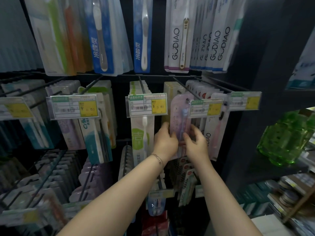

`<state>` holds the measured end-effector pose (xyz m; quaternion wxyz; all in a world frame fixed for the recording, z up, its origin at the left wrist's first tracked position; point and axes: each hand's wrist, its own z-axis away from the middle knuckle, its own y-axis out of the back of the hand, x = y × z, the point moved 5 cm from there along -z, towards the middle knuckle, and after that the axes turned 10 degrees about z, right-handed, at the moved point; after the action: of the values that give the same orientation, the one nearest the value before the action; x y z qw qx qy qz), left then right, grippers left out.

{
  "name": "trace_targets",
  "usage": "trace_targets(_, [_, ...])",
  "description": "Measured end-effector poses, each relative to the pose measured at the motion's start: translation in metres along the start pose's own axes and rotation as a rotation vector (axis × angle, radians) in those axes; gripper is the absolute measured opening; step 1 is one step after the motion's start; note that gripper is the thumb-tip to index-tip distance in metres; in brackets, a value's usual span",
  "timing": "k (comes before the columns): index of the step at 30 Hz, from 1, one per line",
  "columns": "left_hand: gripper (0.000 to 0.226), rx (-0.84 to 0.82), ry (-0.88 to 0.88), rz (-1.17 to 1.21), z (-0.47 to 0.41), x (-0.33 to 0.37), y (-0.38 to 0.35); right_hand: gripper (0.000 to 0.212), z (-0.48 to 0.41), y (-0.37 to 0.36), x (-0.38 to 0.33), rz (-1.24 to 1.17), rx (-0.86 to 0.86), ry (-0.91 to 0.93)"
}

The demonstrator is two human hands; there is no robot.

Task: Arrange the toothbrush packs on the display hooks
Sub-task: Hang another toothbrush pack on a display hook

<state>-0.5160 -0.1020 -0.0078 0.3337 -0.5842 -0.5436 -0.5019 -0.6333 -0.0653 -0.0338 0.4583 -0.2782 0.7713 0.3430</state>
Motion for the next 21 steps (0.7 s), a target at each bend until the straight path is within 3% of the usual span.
trace_targets(11, [0.009, 0.076, -0.087, 0.036, 0.008, 0.007, 0.005, 0.049, 0.008, 0.007, -0.014, -0.056, 0.0, 0.049])
trace_targets(21, [0.013, 0.083, 0.011, 0.0, 0.015, 0.01, 0.0, 0.056, 0.01, 0.015, -0.014, 0.07, -0.046, 0.094])
